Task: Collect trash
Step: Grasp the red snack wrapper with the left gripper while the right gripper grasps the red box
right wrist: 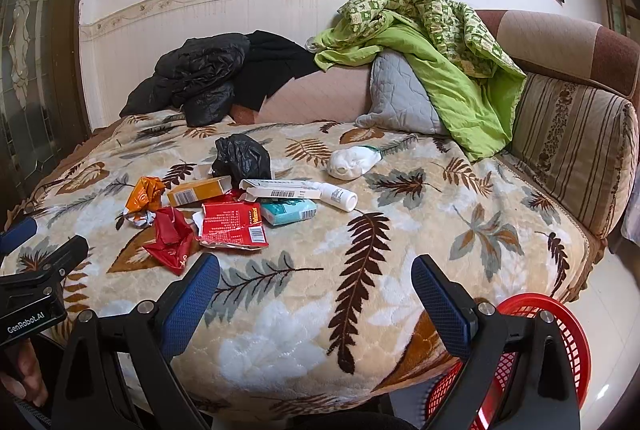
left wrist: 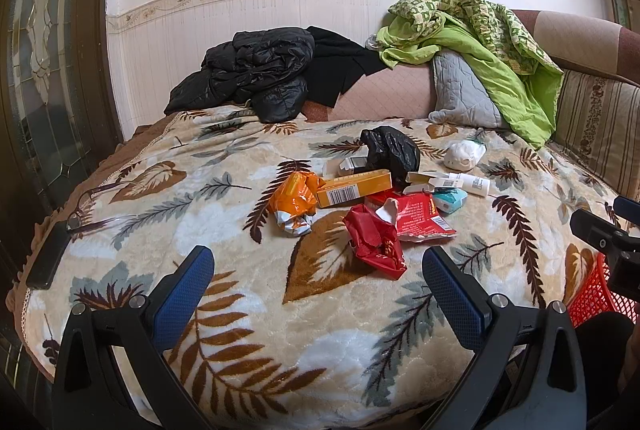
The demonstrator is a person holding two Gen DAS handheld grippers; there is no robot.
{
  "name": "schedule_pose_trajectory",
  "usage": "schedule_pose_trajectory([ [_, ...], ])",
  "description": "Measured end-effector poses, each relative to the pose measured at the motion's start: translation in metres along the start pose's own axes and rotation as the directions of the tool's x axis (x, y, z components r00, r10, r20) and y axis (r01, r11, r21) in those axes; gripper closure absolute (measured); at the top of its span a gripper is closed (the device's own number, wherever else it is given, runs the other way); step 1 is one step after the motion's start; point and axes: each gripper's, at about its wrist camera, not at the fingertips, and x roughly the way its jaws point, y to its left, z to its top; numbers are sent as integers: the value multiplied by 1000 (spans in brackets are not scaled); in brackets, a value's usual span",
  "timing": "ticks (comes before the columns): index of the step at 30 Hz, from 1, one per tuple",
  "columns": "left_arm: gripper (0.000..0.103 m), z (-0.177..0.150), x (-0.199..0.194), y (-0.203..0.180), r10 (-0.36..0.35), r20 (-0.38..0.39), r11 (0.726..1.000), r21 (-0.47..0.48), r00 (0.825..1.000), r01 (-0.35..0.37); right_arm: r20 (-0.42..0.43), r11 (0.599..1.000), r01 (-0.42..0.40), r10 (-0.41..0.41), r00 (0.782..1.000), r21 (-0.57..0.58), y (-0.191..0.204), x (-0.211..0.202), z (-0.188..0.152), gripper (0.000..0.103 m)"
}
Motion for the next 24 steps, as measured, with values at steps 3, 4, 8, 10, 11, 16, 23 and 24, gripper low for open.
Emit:
schedule_pose_trajectory([
  [3, 0, 0, 0, 0, 0, -1, 1000, 0, 1000, 0, -1, 1000, 0, 0, 1000, -1, 0, 1, 0, 5],
  [4, 0, 0, 0, 0, 0, -1, 1000, 0, 1000, 0, 0, 1000, 0, 0, 1000, -1, 0, 0, 0, 5],
  [8, 0, -1, 5, -1, -18, -29, 1000, 0, 999, 18, -29, 999, -21, 21, 999, 26, -5, 6, 0, 5],
  [10, 0, -2, 14, 1, -39, -67, 999, -11, 997, 39, -61, 997, -45, 48, 997, 59, -11, 13, 0, 5],
  [11, 0, -3, 20, 2, -55, -90, 998, -23, 994, 53, -77, 995, -58, 64, 995, 80, -14, 17, -1, 7],
  [16, 0, -1, 51, 6, -136, -182, 988, -104, 974, 118, -161, 977, -108, 138, 977, 183, -28, 38, -3, 21],
  [23, 13, 2, 110, -1, -219, -333, 970, -179, 917, 167, -193, 962, -146, 192, 962, 230, -28, 52, 4, 27],
  [24, 16, 4, 118, -1, -226, -343, 967, -193, 912, 167, -193, 960, -151, 198, 961, 234, -27, 53, 6, 29],
])
